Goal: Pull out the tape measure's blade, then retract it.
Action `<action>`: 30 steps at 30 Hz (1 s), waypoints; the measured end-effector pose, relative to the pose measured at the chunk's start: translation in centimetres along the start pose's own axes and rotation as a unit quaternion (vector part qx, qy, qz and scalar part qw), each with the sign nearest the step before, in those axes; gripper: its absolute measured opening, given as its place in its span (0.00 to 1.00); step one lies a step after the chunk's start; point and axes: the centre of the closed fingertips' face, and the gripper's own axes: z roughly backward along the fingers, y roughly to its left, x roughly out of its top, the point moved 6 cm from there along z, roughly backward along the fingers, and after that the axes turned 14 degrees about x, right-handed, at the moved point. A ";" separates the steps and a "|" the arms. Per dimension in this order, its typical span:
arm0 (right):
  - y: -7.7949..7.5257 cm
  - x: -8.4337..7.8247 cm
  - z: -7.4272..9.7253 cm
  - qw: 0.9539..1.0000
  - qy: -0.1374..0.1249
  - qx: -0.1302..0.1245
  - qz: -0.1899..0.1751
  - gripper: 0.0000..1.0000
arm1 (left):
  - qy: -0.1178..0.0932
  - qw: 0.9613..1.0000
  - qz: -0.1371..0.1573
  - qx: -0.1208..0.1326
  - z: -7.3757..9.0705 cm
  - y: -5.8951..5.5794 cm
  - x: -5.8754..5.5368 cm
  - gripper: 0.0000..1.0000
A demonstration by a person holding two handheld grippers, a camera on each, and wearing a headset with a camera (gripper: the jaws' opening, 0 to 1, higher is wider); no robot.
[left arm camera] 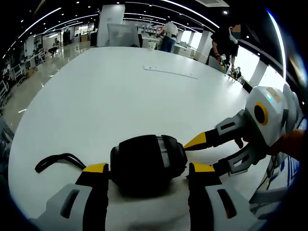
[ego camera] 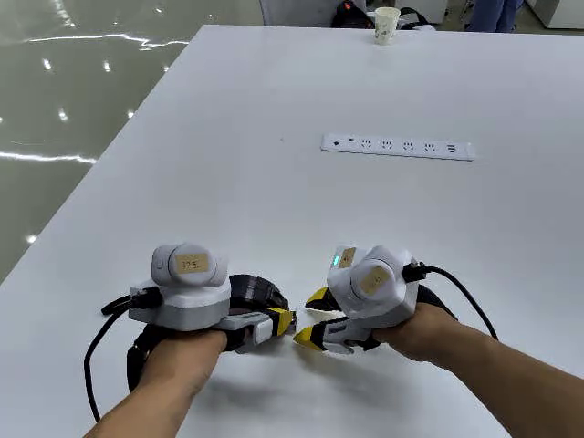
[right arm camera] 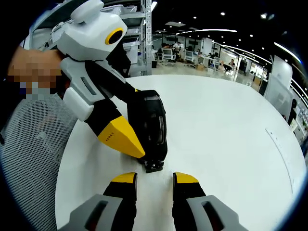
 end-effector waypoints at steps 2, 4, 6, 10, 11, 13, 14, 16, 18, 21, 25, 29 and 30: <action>0.1 -0.2 0.3 1.000 -0.003 -0.004 -0.002 0.27 | -0.001 1.000 -0.002 0.000 0.2 0.1 0.0 0.64; 0.3 -0.4 0.6 1.000 -0.006 -0.006 -0.007 0.27 | -0.004 1.000 -0.004 0.001 0.2 0.2 0.1 0.64; 0.5 -0.6 0.9 1.000 -0.006 -0.010 -0.009 0.28 | -0.004 1.000 -0.006 -0.002 0.3 0.2 0.0 0.65; 0.7 -1.2 1.4 1.000 -0.009 -0.016 -0.017 0.29 | -0.006 1.000 -0.014 -0.006 0.4 0.1 0.0 0.66; 0.8 -1.3 1.6 1.000 -0.010 -0.018 -0.020 0.29 | -0.005 1.000 -0.017 -0.007 0.5 0.0 0.0 0.66; 0.9 -1.6 2.0 0.999 -0.011 -0.020 -0.022 0.30 | -0.005 1.000 -0.023 -0.008 0.6 0.0 0.0 0.66; 1.0 -1.7 2.2 0.999 -0.012 -0.021 -0.023 0.30 | -0.005 1.000 -0.025 -0.008 0.6 -0.1 0.0 0.66; 1.1 -2.0 2.5 0.999 -0.013 -0.024 -0.027 0.31 | -0.005 0.999 -0.031 -0.011 0.6 -0.1 0.0 0.67; 1.2 -2.3 2.8 0.999 -0.013 -0.025 -0.029 0.33 | -0.004 0.999 -0.037 -0.014 0.6 -0.1 -0.1 0.67; 1.4 -2.7 3.3 0.999 -0.015 -0.025 -0.034 0.35 | -0.007 0.999 -0.042 -0.022 0.7 -0.2 -0.1 0.68; 1.7 -3.2 4.0 0.999 -0.022 -0.029 -0.040 0.38 | -0.011 0.998 -0.052 -0.030 0.8 -0.2 -0.2 0.71; 1.9 -3.9 4.6 0.998 -0.026 -0.036 -0.048 0.42 | -0.015 0.998 -0.060 -0.033 1.1 -0.1 -0.3 0.72; 2.0 -4.0 4.8 0.997 -0.028 -0.039 -0.053 0.42 | -0.017 0.997 -0.062 -0.038 1.1 -0.1 -0.3 0.73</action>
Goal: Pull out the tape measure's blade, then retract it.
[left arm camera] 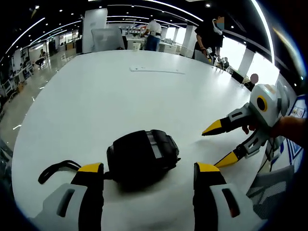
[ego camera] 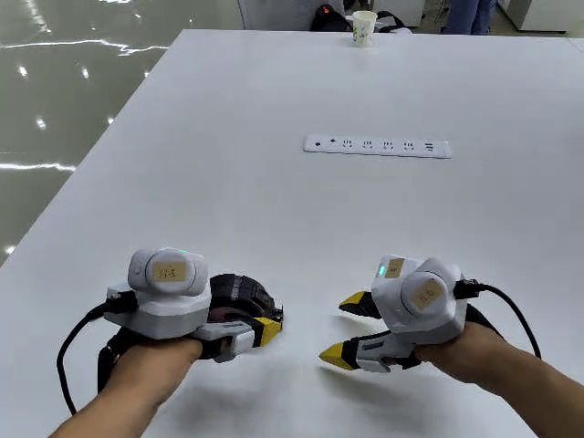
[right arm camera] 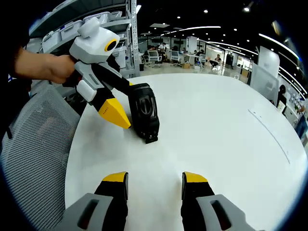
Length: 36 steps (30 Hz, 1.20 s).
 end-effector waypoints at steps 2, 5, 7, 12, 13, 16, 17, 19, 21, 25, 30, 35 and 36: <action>0.1 -0.2 0.3 1.000 -0.003 -0.003 -0.004 0.44 | -0.002 1.000 -0.003 -0.004 0.1 0.0 0.0 0.75; 0.2 -0.6 0.9 1.000 -0.009 -0.009 -0.010 0.46 | -0.005 1.000 -0.010 -0.009 0.2 0.0 -0.2 0.75; 0.3 -0.9 1.1 1.000 -0.008 -0.013 -0.012 0.47 | -0.004 1.000 -0.015 -0.011 0.3 0.0 -0.4 0.75; 0.7 -1.5 1.9 0.999 -0.013 -0.022 -0.019 0.49 | -0.011 0.999 -0.024 -0.023 0.6 0.0 -0.8 0.76; 0.8 -1.6 2.0 0.999 -0.014 -0.024 -0.022 0.50 | -0.013 0.999 -0.028 -0.026 0.7 -0.1 -0.9 0.77; 1.0 -2.0 2.5 0.999 -0.019 -0.031 -0.028 0.52 | -0.010 0.999 -0.035 -0.028 0.9 0.1 -1.2 0.78; 1.1 -2.1 2.7 0.999 -0.021 -0.032 -0.030 0.52 | -0.012 0.999 -0.037 -0.028 1.0 0.1 -1.2 0.78; 1.2 -2.4 3.0 0.998 -0.023 -0.038 -0.034 0.53 | -0.016 0.999 -0.038 -0.032 1.2 0.1 -1.3 0.78; 1.3 -2.6 3.3 0.998 -0.027 -0.044 -0.038 0.53 | -0.023 0.998 -0.035 -0.038 1.3 0.2 -1.4 0.78; 1.5 -3.0 4.1 0.997 -0.041 -0.057 -0.044 0.56 | -0.039 0.997 -0.036 -0.047 1.7 0.1 -1.5 0.78; 2.0 -3.3 5.0 0.994 -0.059 -0.070 -0.051 0.59 | -0.056 0.996 -0.044 -0.053 2.3 0.0 -1.5 0.79; 2.4 -3.9 5.6 0.993 -0.066 -0.086 -0.054 0.61 | -0.061 0.995 -0.055 -0.059 2.8 0.1 -2.0 0.80; 2.5 -3.9 5.7 0.992 -0.068 -0.087 -0.056 0.62 | -0.064 0.994 -0.056 -0.062 3.0 0.1 -2.0 0.80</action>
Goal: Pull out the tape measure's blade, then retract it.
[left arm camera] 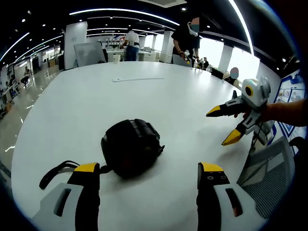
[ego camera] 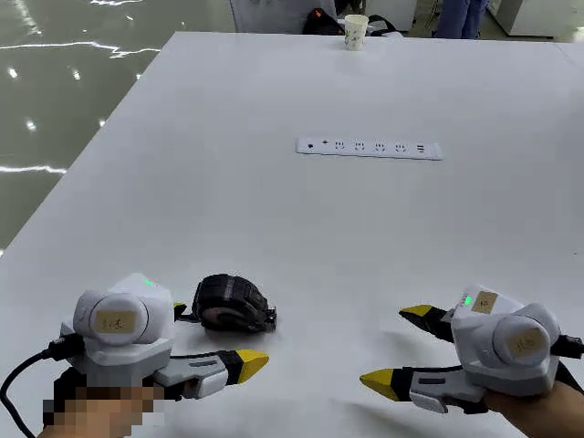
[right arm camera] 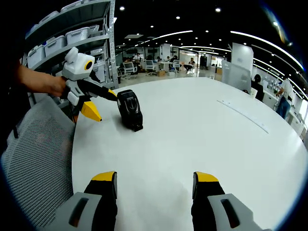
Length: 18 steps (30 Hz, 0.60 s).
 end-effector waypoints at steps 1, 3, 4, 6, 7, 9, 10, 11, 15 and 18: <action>0.1 0.0 0.1 1.000 -0.003 -0.002 0.000 0.63 | -0.003 1.000 0.000 0.000 0.1 0.0 0.0 0.81; 0.2 -0.2 0.4 1.000 -0.005 -0.007 -0.004 0.65 | -0.006 1.000 -0.004 -0.001 0.4 0.0 -0.2 0.83; 0.3 -0.3 0.5 1.000 -0.008 -0.009 -0.007 0.67 | -0.009 1.000 -0.005 0.000 0.5 0.1 -0.3 0.83; 0.3 -0.5 0.7 1.000 -0.006 -0.013 -0.009 0.69 | -0.011 1.000 -0.004 -0.002 0.7 0.2 -0.4 0.83; 0.4 -0.6 0.9 1.000 -0.006 -0.014 -0.010 0.69 | -0.013 1.000 -0.004 -0.003 0.8 0.2 -0.4 0.83; 0.6 -0.8 1.1 1.000 -0.011 -0.016 -0.014 0.70 | -0.021 1.000 -0.005 -0.006 1.1 0.1 -0.4 0.84; 0.7 -0.8 1.2 1.000 -0.014 -0.018 -0.018 0.71 | -0.022 1.000 -0.005 -0.007 1.2 0.1 -0.4 0.84; 0.8 -0.8 1.3 1.000 -0.015 -0.018 -0.019 0.73 | -0.023 1.000 -0.007 -0.007 1.3 0.1 -0.5 0.84; 1.2 -1.0 1.7 0.999 -0.022 -0.022 -0.024 0.74 | -0.028 1.000 -0.012 -0.005 1.5 0.0 -0.6 0.88; 1.5 -1.1 2.0 0.999 -0.023 -0.030 -0.029 0.76 | -0.032 0.999 -0.020 -0.002 1.8 -0.1 -0.6 0.89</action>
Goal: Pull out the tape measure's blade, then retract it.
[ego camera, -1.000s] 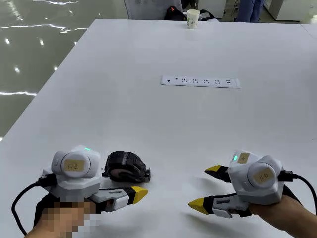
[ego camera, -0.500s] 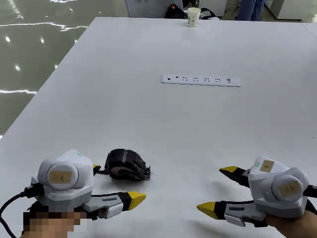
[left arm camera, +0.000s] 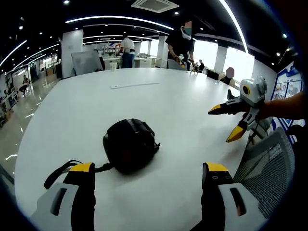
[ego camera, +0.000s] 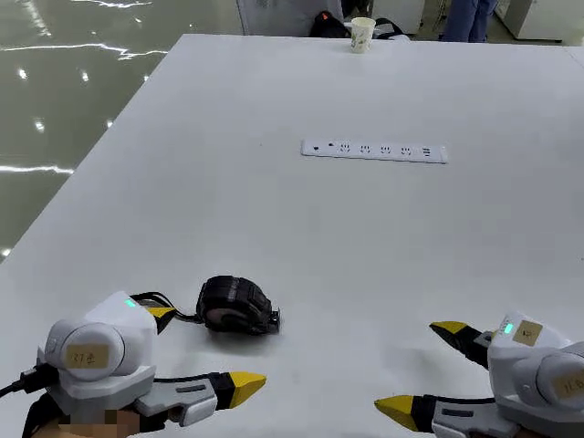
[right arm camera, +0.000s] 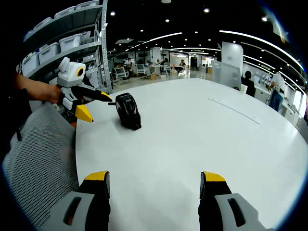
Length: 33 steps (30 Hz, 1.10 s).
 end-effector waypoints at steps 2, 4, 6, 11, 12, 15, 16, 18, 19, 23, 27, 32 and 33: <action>0.2 -0.1 0.4 1.000 -0.007 -0.006 -0.006 0.77 | 0.000 1.000 -0.002 -0.003 0.2 -0.2 0.0 0.91; 0.3 -0.2 0.7 1.000 -0.009 -0.013 -0.005 0.78 | -0.003 1.000 0.000 -0.007 0.4 -0.3 0.0 0.94; 0.5 -0.4 1.0 1.000 -0.009 -0.017 -0.004 0.79 | -0.004 1.000 0.002 -0.011 0.5 -0.4 0.0 0.96; 0.9 -0.7 1.6 0.999 -0.022 -0.025 -0.020 0.84 | -0.010 1.000 -0.004 -0.020 0.9 -0.7 -0.3 0.99; 1.0 -0.8 1.6 0.999 -0.023 -0.026 -0.023 0.85 | -0.010 1.000 -0.004 -0.021 0.9 -0.7 -0.3 0.99; 1.2 -0.8 1.9 0.999 -0.031 -0.033 -0.022 0.90 | -0.014 1.000 -0.004 -0.027 1.1 -0.8 -0.3 0.99; 1.2 -0.8 1.9 0.999 -0.030 -0.033 -0.025 0.91 | -0.015 1.000 -0.005 -0.026 1.1 -0.8 -0.3 0.99; 1.2 -0.9 1.9 0.998 -0.032 -0.033 -0.032 0.92 | -0.021 0.999 -0.006 -0.027 1.2 -0.8 -0.3 0.99; 1.3 -0.9 1.9 0.998 -0.031 -0.034 -0.033 0.94 | -0.022 0.999 -0.003 -0.029 1.2 -0.8 -0.3 0.99; 1.5 -0.9 2.0 0.998 -0.033 -0.032 -0.033 0.97 | -0.024 0.999 -0.002 -0.026 1.3 -0.7 -0.4 0.99; 1.7 -0.8 2.1 0.998 -0.040 -0.031 -0.040 0.99 | -0.027 0.999 -0.002 -0.026 1.4 -0.6 -0.5 0.99; 1.9 -0.9 2.3 0.998 -0.041 -0.031 -0.040 0.99 | -0.025 0.999 0.000 -0.030 1.5 -0.7 -0.7 0.99; 1.8 -0.9 2.3 0.998 -0.041 -0.032 -0.040 0.99 | -0.025 0.999 -0.001 -0.030 1.6 -0.6 -0.7 0.99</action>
